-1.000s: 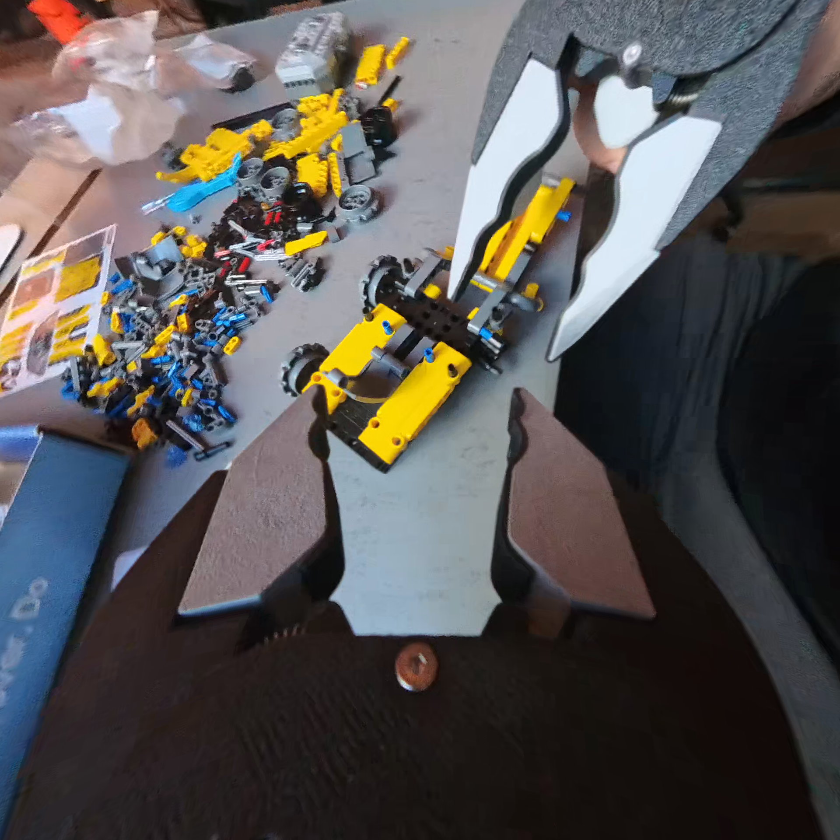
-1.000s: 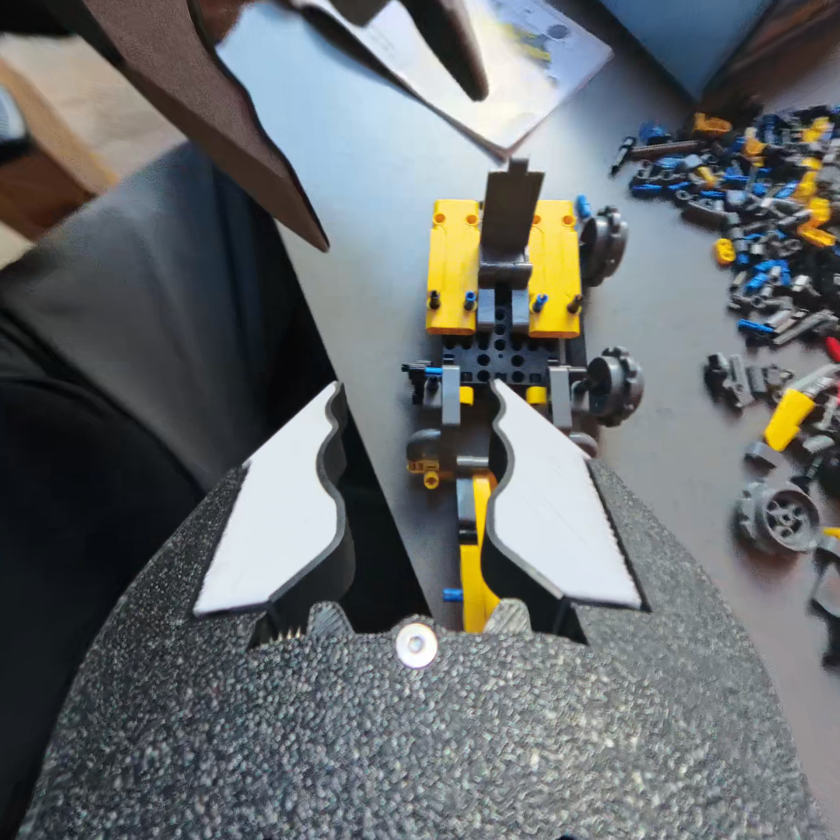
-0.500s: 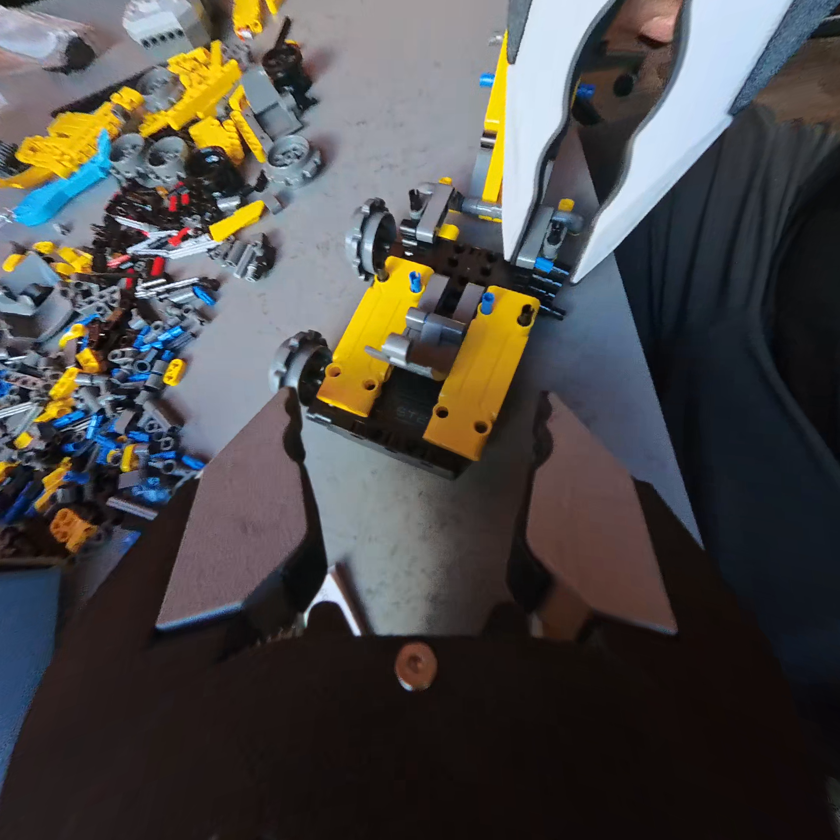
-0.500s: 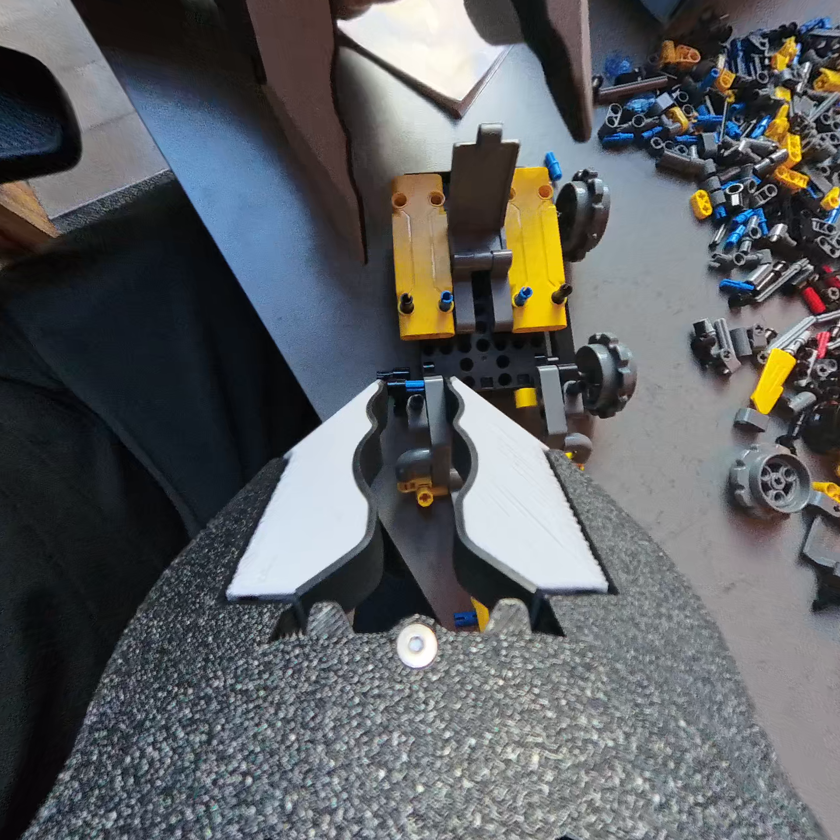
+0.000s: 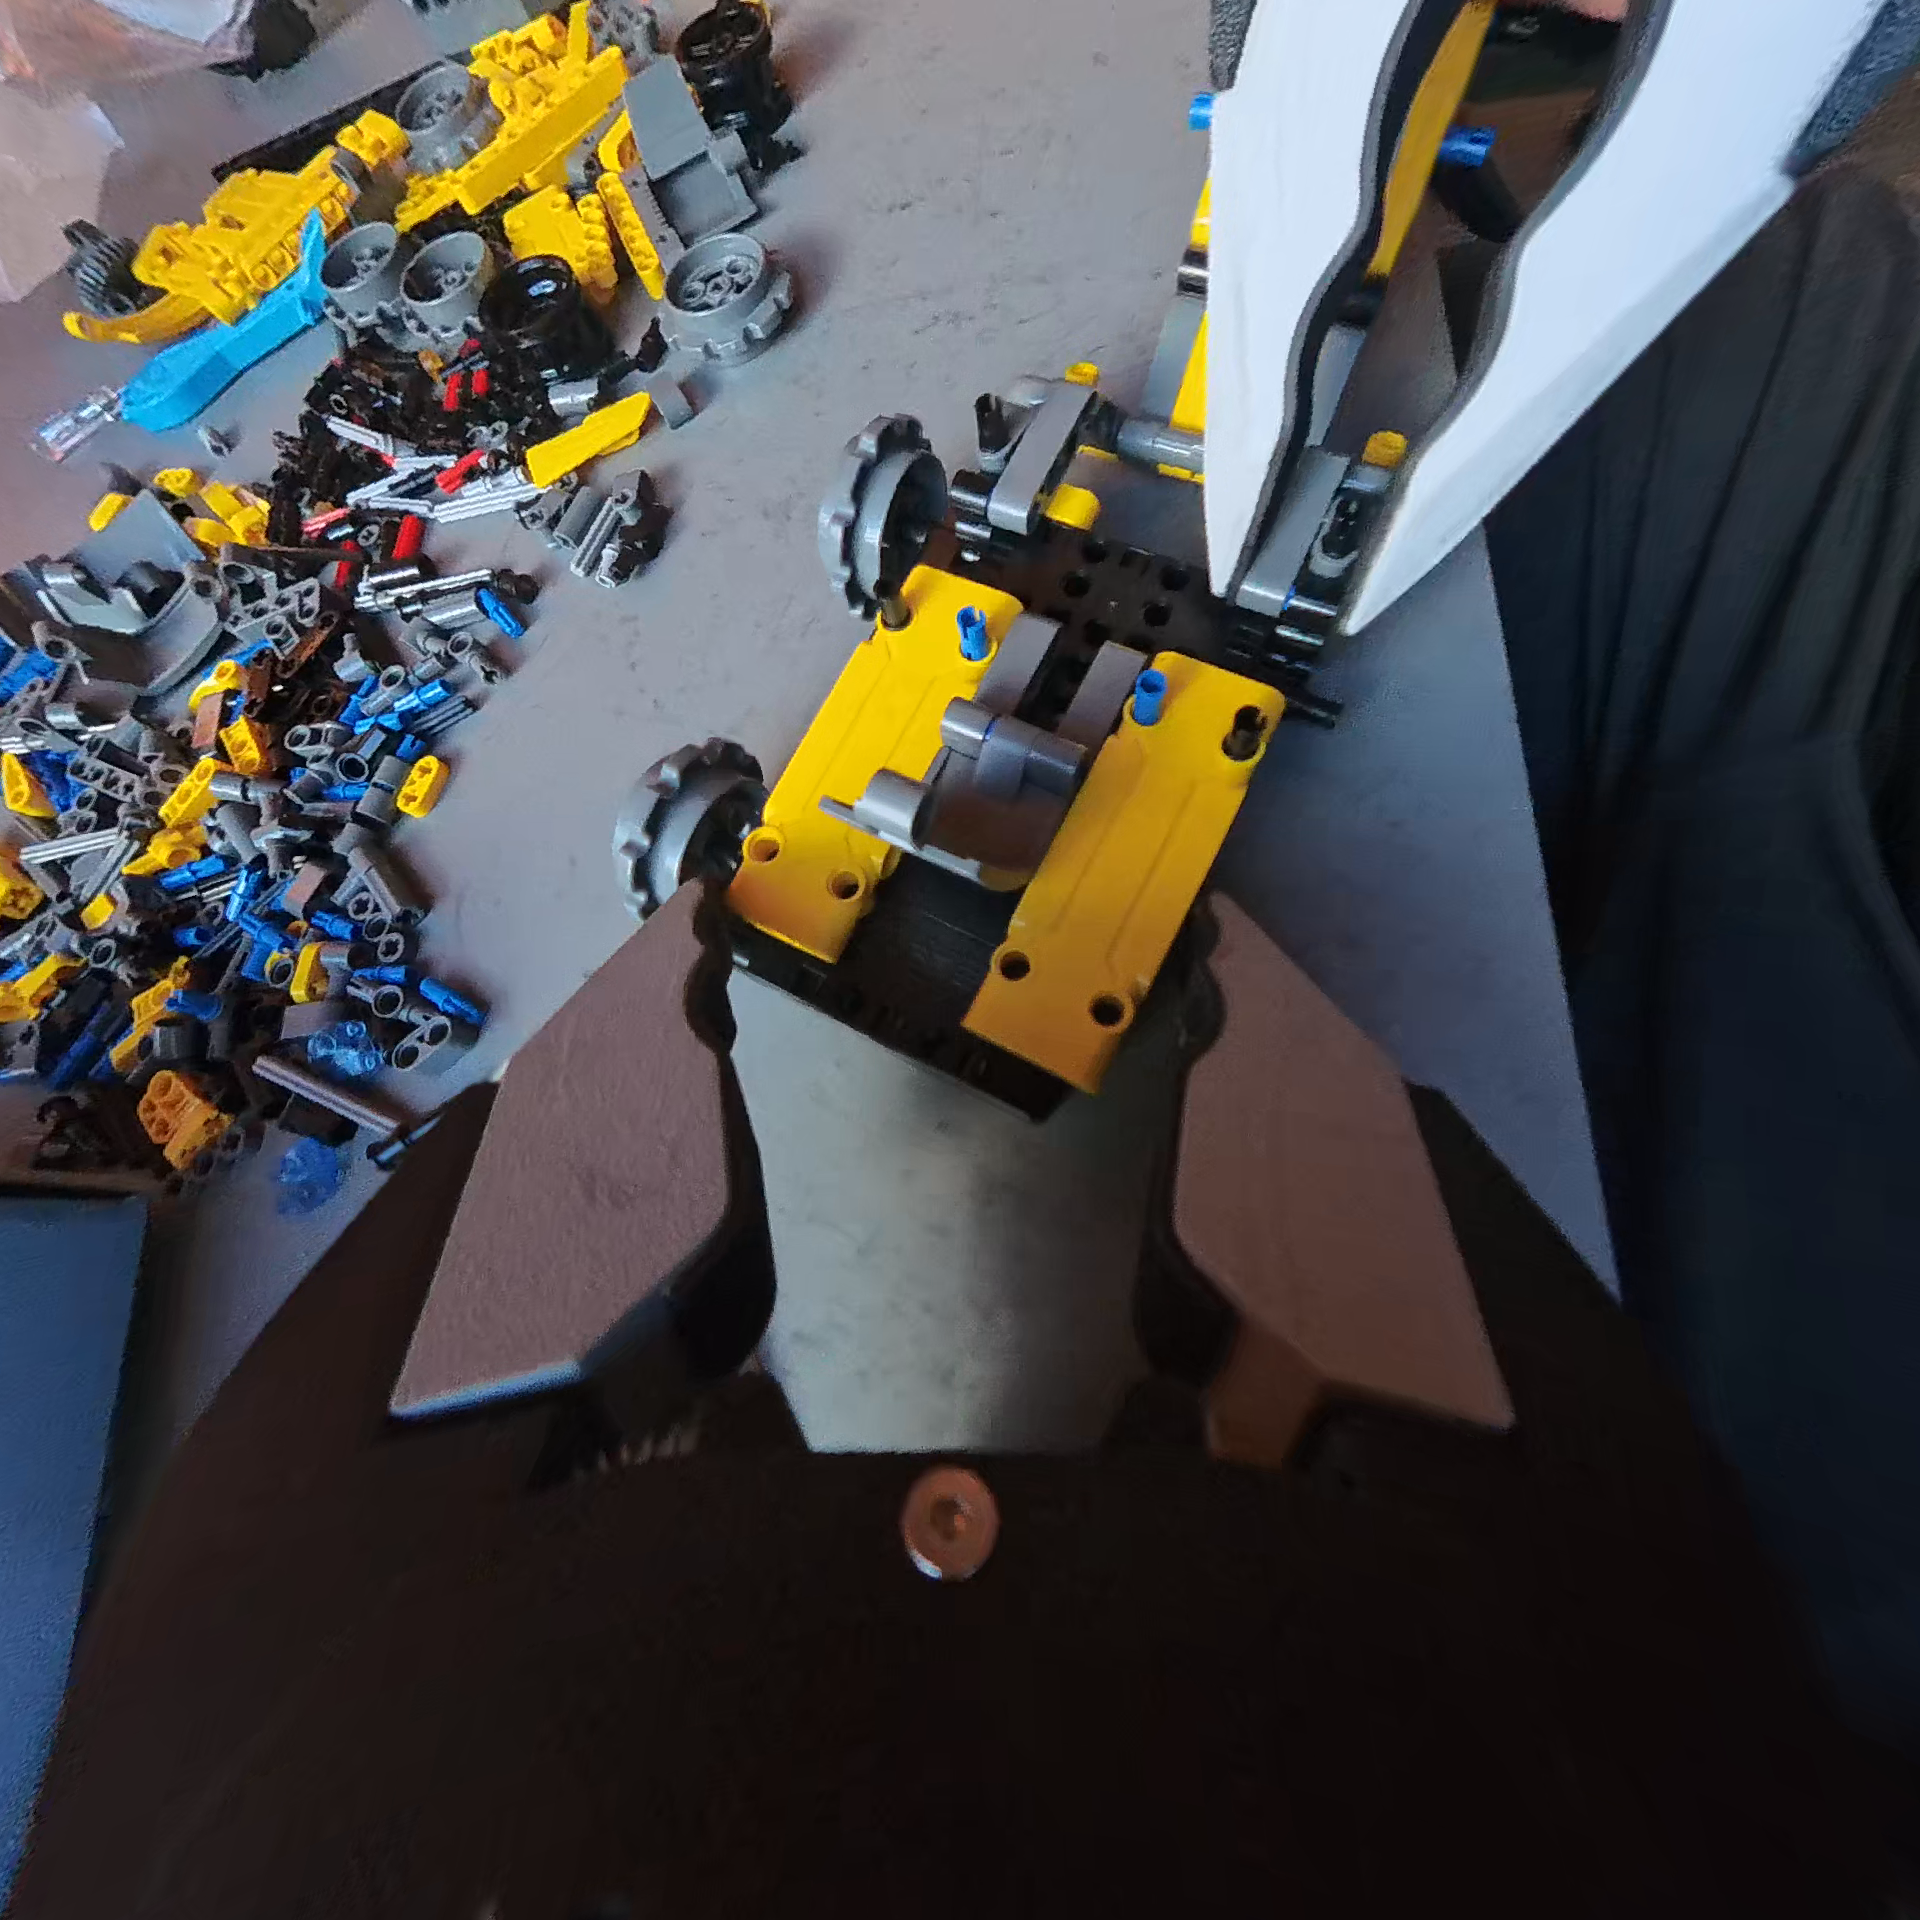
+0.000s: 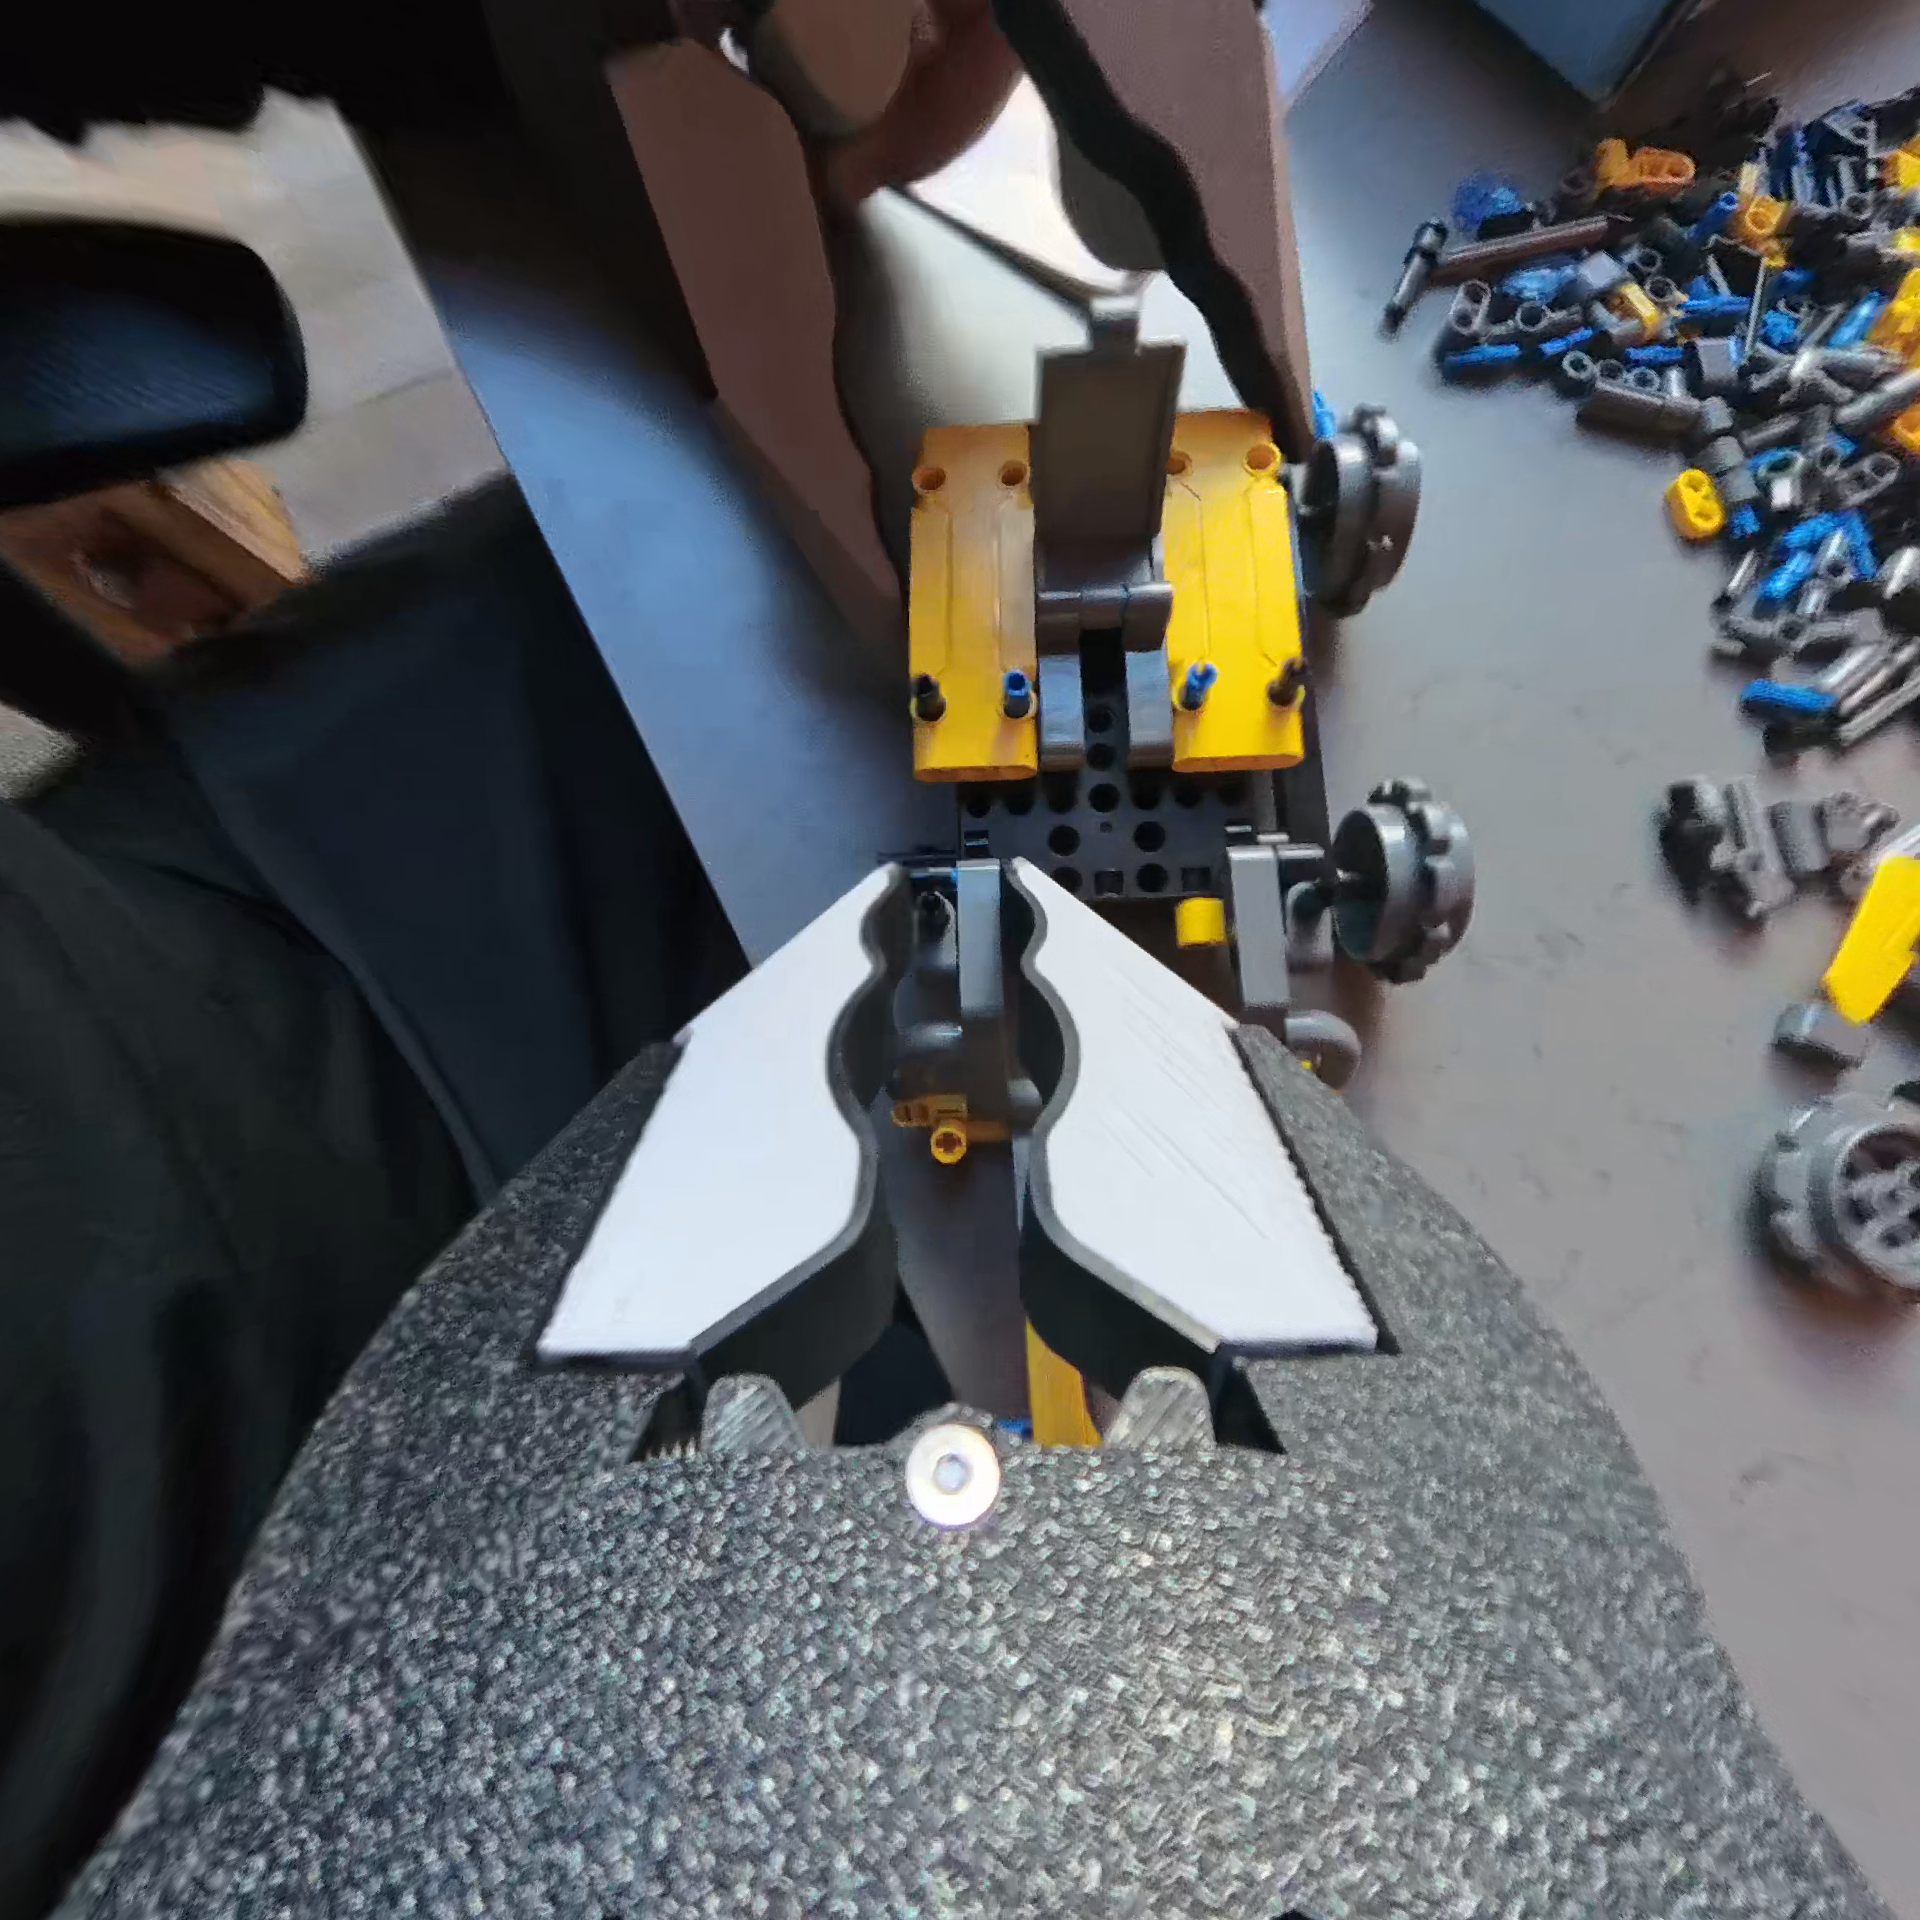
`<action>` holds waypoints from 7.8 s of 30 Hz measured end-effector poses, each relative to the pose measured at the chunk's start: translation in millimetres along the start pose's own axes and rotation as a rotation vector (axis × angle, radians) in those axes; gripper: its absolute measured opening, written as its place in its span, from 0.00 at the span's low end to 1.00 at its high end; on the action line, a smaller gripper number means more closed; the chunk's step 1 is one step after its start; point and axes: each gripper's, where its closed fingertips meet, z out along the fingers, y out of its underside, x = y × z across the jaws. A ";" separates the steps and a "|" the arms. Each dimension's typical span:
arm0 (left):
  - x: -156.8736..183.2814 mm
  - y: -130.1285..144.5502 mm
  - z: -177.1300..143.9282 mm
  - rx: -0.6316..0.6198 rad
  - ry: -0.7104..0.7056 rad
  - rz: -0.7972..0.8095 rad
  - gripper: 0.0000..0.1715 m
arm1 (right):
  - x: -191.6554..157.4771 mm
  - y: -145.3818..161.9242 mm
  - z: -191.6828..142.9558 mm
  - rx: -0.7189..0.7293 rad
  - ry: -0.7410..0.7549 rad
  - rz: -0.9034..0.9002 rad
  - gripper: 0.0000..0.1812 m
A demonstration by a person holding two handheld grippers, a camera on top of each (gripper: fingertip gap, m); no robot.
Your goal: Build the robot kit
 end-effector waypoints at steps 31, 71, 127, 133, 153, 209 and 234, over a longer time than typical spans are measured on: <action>6.6 -4.8 3.6 -0.038 -0.121 -0.120 0.50 | 11.4 25.0 4.2 -0.089 0.059 -0.054 0.14; 76.5 -65.5 42.5 0.087 0.046 -0.470 0.43 | 40.4 30.0 -112.7 0.393 -0.353 0.433 0.23; 121.0 -9.1 -50.8 0.396 -0.187 -0.622 0.37 | 205.5 53.2 -133.0 0.661 0.308 0.321 0.33; 129.8 -5.5 -50.0 0.347 -0.226 -0.588 0.35 | 206.0 49.7 -147.5 0.765 0.293 0.340 0.33; -57.5 73.0 -162.9 -0.158 -0.506 -0.767 0.52 | 203.1 44.6 -158.8 0.870 0.225 0.355 0.34; -46.2 77.5 -75.6 -0.250 -0.269 -0.659 0.28 | 194.3 39.4 -162.9 0.928 0.143 0.346 0.33; -42.3 110.8 -100.7 -0.294 -0.330 -0.609 0.33 | 194.0 38.1 -154.3 0.881 0.145 0.339 0.35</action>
